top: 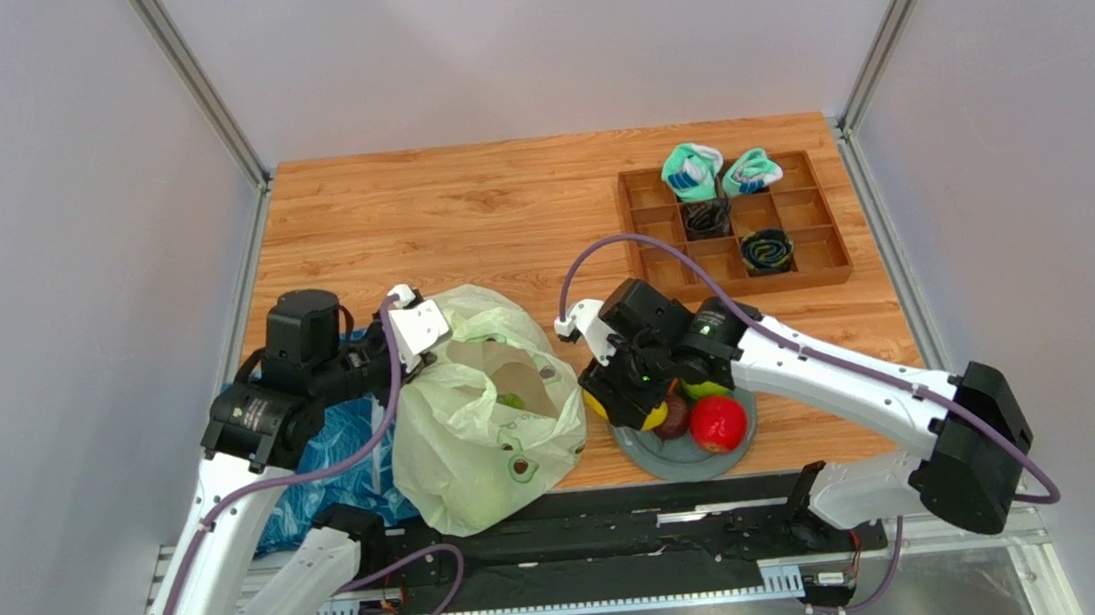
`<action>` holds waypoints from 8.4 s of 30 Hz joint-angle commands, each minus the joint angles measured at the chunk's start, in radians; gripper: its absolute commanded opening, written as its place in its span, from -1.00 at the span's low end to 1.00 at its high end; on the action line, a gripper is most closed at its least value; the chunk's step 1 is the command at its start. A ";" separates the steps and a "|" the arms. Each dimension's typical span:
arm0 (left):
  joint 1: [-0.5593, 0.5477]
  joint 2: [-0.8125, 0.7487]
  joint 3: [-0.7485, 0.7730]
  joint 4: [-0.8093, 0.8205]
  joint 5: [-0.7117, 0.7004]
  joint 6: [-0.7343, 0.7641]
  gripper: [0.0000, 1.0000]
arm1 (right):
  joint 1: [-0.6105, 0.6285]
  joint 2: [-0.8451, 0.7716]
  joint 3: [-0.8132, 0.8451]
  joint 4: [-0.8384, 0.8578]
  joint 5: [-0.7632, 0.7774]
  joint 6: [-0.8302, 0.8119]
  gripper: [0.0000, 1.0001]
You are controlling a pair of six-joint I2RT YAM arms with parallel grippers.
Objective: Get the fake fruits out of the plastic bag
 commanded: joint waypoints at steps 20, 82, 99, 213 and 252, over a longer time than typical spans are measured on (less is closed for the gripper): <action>0.017 -0.089 -0.011 -0.010 0.006 -0.016 -1.00 | -0.013 0.176 -0.038 0.032 0.152 0.322 -0.15; -0.009 0.191 0.560 -0.177 0.221 0.307 -1.00 | -0.225 0.173 0.559 0.268 -0.090 -0.045 -1.00; -0.104 -0.130 -0.084 -0.177 0.178 0.156 -1.00 | -0.274 0.019 0.363 0.175 -0.186 -0.059 0.33; -0.126 -0.311 -0.007 -0.644 0.046 0.340 -1.00 | 0.202 0.894 0.765 0.468 0.375 0.490 0.72; -0.126 -0.262 -0.013 -0.555 -0.024 0.342 -1.00 | 0.217 0.945 0.815 0.504 0.326 0.273 -1.00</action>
